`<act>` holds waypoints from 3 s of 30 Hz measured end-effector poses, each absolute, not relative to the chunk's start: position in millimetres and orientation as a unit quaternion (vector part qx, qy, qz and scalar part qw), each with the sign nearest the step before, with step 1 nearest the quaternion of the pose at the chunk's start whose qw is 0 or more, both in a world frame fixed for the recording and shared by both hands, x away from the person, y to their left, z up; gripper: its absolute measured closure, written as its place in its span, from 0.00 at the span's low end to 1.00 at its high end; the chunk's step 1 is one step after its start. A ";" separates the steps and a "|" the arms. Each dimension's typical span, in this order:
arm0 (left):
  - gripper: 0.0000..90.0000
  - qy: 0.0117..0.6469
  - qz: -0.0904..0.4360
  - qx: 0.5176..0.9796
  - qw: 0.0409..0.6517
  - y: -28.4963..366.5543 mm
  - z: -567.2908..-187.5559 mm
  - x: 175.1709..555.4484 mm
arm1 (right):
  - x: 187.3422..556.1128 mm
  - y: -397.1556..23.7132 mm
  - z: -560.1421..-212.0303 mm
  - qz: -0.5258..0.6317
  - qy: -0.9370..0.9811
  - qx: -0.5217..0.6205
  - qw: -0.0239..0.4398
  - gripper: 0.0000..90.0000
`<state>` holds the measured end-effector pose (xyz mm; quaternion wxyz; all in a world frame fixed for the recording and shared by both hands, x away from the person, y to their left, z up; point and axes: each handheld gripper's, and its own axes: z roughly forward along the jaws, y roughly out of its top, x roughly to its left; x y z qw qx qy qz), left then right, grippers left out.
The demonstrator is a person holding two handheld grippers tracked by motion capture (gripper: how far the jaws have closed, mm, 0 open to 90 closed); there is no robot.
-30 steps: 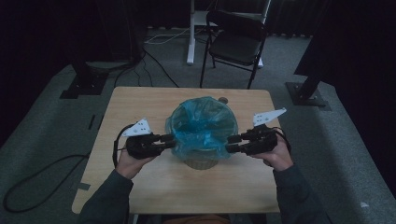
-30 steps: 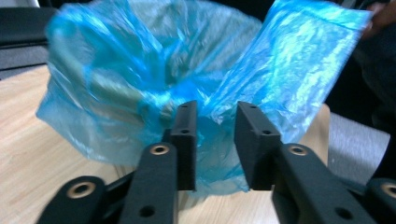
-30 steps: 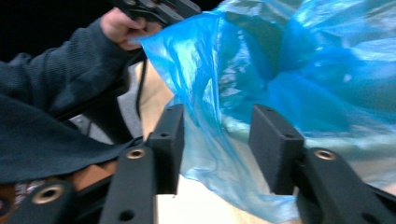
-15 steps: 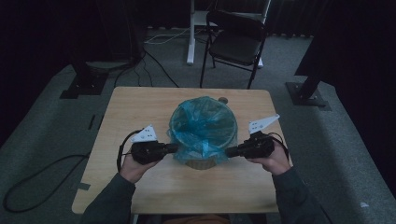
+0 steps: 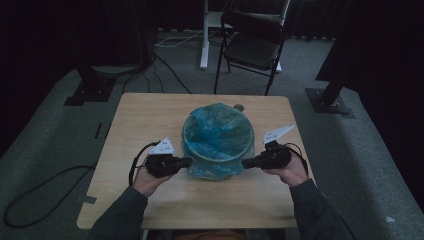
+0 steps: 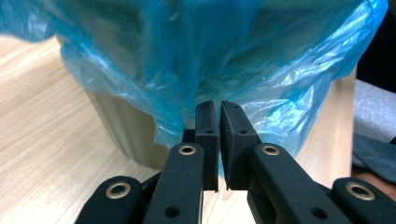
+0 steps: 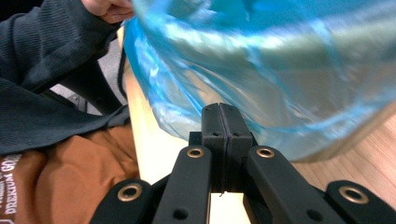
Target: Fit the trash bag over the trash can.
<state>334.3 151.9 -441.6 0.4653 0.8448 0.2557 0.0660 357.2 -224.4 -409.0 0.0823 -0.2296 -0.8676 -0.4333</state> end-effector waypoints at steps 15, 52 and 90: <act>0.86 0.297 0.072 0.817 0.490 179.0 -437.7 343.0 | 359.8 -246.9 -408.7 -0.444 -0.855 -0.263 0.057 0.80; 0.67 0.358 0.113 0.760 0.530 167.5 -387.4 395.6 | 400.5 -253.0 -370.2 -0.499 -0.797 -0.338 -0.040 0.93; 0.66 0.314 0.121 0.782 0.525 146.3 -360.5 407.1 | 424.0 -253.8 -370.8 -0.483 -0.788 -0.379 -0.046 0.97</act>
